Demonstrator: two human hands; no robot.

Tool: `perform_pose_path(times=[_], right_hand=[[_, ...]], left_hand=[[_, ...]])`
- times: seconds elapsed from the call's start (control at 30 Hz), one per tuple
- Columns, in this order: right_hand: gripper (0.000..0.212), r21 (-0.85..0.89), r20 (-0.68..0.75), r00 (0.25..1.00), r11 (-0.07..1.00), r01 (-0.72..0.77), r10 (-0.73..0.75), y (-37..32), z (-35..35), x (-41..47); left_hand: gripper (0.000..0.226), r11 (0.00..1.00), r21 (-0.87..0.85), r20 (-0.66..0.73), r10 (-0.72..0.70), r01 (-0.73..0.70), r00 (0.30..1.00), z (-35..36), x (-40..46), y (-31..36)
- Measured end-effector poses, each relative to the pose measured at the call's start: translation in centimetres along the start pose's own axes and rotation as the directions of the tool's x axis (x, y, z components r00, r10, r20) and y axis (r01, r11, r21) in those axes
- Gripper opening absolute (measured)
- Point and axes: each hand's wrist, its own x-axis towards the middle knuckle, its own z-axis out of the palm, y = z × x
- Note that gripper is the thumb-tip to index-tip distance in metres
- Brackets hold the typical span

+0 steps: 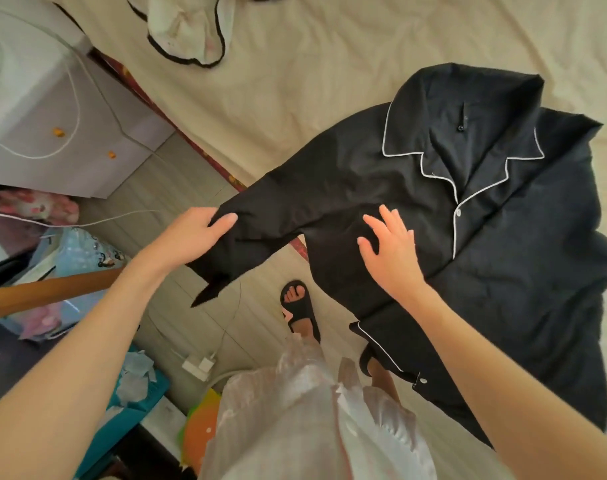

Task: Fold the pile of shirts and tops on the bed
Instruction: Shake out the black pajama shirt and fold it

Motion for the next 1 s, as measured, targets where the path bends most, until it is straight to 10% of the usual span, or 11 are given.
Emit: perform_pose_path(times=[0.1, 0.17, 0.27, 0.37, 0.53, 0.83, 1.0], right_hand=[[0.029, 0.419, 0.085, 0.989, 0.897, -0.144, 0.119, -1.5, -1.1, -4.0], [0.021, 0.686, 0.271, 0.942, 0.647, -0.332, 0.196, -1.5, -2.2, -6.8], [0.031, 0.859, 0.387, 0.862, 0.213, -0.466, 0.327, 1.3, -4.5, -9.7], [0.042, 0.92, 0.337, 0.816, 0.017, -0.391, 0.469, 6.5, -6.9, -12.2], [0.038, 0.892, 0.257, 0.713, 0.123, -0.435, 0.652, 15.0, -8.7, -14.5], [0.022, 0.745, 0.279, 0.841, 0.448, -0.494, 0.463, 20.9, -7.0, -14.4], [0.024, 0.681, 0.286, 0.897, 0.588, -0.437, 0.336, 21.0, -6.2, -13.7]], left_hand=[[0.031, 0.952, -0.298, 0.123, -0.04, 0.075, 0.992, 1.8, -1.5, 4.5], [0.029, 0.886, -0.454, 0.156, -0.021, 0.09, 0.988, 3.9, -2.6, 8.4], [0.025, 0.838, -0.546, 0.137, 0.104, -0.013, 0.985, 8.6, -4.0, 14.6], [0.019, 0.858, -0.489, 0.188, 0.28, -0.158, 0.941, 14.7, -5.3, 19.8], [0.045, 0.946, -0.076, 0.103, 0.323, -0.316, 0.941, 24.1, -4.4, 20.5], [0.091, 0.988, 0.084, -0.303, -0.1, 0.131, 0.948, 30.3, -2.5, 11.4], [0.056, 0.925, 0.365, -0.293, 0.003, 0.109, 0.956, 28.5, -1.6, 10.1]])
